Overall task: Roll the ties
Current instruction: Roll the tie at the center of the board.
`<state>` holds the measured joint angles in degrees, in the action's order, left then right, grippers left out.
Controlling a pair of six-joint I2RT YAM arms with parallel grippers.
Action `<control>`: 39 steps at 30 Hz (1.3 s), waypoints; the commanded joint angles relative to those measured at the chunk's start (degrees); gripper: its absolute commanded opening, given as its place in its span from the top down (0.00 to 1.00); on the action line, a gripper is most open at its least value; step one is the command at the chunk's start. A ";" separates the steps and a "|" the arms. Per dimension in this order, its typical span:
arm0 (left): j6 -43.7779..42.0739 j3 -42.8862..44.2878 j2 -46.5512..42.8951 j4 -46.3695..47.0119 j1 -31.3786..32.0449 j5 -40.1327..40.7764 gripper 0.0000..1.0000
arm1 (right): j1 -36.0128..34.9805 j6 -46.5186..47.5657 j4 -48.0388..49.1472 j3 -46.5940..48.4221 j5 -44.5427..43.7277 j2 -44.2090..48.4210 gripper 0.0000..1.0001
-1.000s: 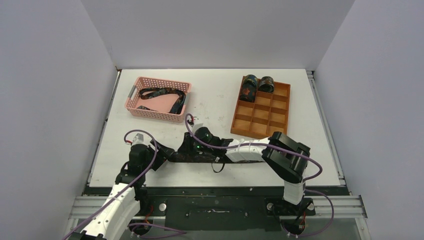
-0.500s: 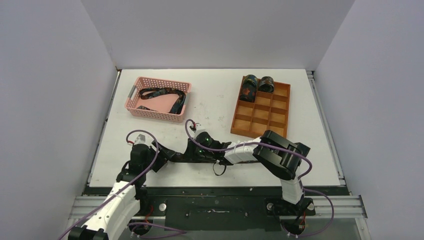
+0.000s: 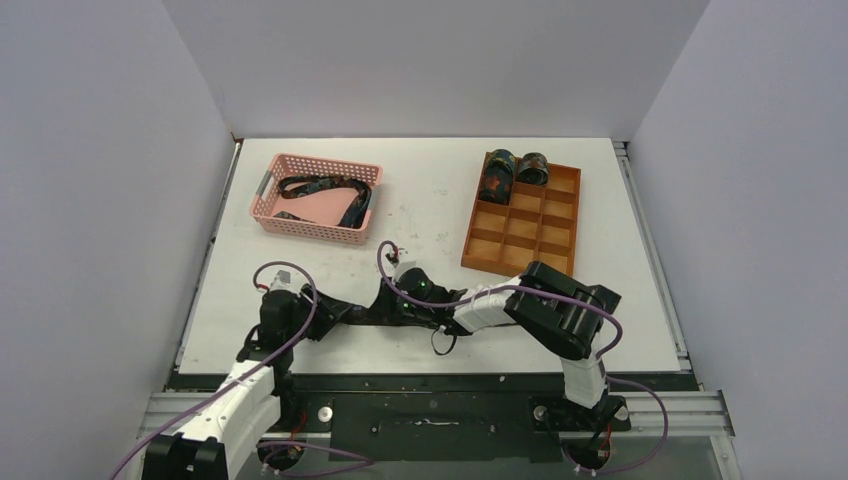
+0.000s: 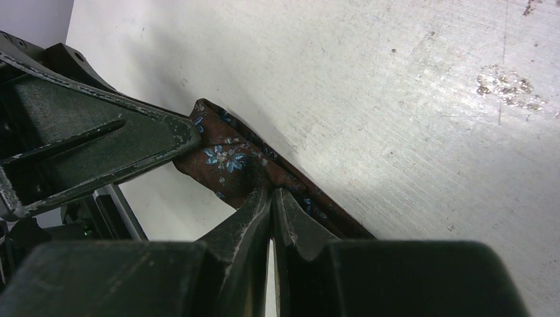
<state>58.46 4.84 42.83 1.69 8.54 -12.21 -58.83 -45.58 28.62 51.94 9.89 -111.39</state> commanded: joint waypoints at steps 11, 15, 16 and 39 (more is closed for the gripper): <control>0.37 -2.73 -0.01 8.42 -0.98 -4.89 0.85 | 0.47 0.84 -2.97 -2.20 -0.92 -0.49 0.93; 0.19 -2.70 -1.15 7.80 -0.99 -4.72 0.99 | 0.47 0.85 -3.04 -2.11 -0.93 -0.41 0.93; 0.05 -2.65 -1.43 7.53 -0.99 -4.54 1.00 | 0.40 0.85 -3.04 -2.15 -0.93 -0.46 0.93; -9.74 7.65 -8.05 -10.40 18.45 21.70 1.00 | -1.67 0.21 -2.07 -0.09 -1.16 -4.25 0.95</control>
<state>51.53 7.94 33.76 -6.98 24.69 3.55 -59.42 -45.98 30.15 51.77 9.91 -112.05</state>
